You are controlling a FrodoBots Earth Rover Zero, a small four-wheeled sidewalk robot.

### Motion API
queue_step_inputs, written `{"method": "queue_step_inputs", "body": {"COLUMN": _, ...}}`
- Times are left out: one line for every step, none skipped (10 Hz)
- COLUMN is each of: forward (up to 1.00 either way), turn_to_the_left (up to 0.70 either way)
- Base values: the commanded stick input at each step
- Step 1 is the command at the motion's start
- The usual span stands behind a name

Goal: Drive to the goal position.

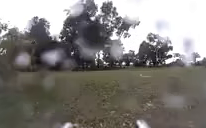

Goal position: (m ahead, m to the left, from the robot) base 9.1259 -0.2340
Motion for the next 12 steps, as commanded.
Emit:
{"method": "queue_step_inputs", "body": {"forward": 1.0, "turn_to_the_left": -0.29}}
{"method": "queue_step_inputs", "body": {"forward": 1.0, "turn_to_the_left": -0.38}}
{"method": "queue_step_inputs", "body": {"forward": 1.0, "turn_to_the_left": -0.39}}
{"method": "queue_step_inputs", "body": {"forward": 1.0, "turn_to_the_left": -0.38}}
{"method": "queue_step_inputs", "body": {"forward": 1.0, "turn_to_the_left": -0.15}}
{"method": "queue_step_inputs", "body": {"forward": 1.0, "turn_to_the_left": 0.01}}
{"method": "queue_step_inputs", "body": {"forward": 1.0, "turn_to_the_left": 0.01}}
{"method": "queue_step_inputs", "body": {"forward": 1.0, "turn_to_the_left": 0.01}}
{"method": "queue_step_inputs", "body": {"forward": 1.0, "turn_to_the_left": 0.01}}
{"method": "queue_step_inputs", "body": {"forward": 1.0, "turn_to_the_left": 0.01}}
{"method": "queue_step_inputs", "body": {"forward": 1.0, "turn_to_the_left": 0.01}}
{"method": "queue_step_inputs", "body": {"forward": 1.0, "turn_to_the_left": 0.01}}
